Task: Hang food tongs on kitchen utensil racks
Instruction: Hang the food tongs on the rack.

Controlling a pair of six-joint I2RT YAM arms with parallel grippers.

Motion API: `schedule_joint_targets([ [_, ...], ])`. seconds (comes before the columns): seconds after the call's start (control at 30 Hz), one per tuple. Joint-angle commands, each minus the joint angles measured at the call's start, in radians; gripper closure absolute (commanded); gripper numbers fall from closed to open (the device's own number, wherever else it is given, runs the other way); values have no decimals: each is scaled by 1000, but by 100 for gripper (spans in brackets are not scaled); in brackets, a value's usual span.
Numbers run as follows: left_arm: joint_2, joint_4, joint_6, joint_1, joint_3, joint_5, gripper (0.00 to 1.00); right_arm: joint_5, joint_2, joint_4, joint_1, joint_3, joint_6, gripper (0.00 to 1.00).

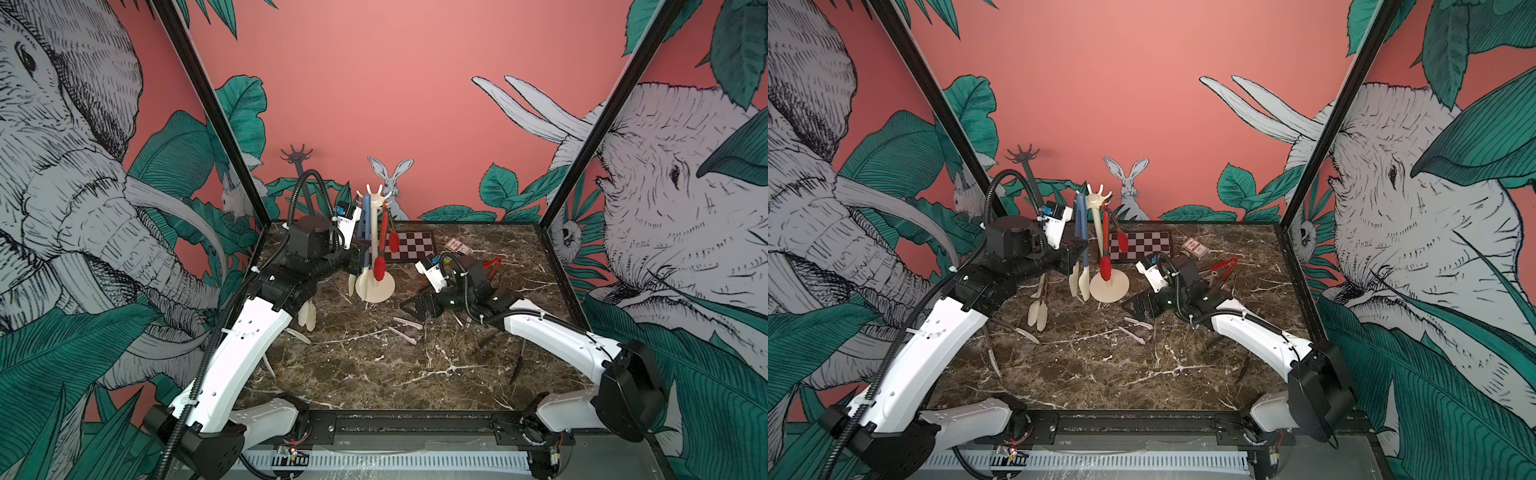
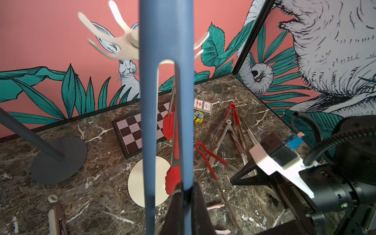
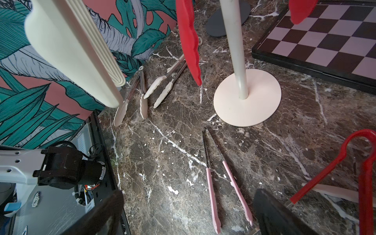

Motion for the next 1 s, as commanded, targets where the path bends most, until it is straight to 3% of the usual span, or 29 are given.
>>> schedule_joint_targets([
  [0.0,-8,20,26,9,49,19,100,-2,-26,14,2,-1,2,1],
  [0.97,106,-56,27,28,154,8,100,8,-37,20,1,-13,9,1],
])
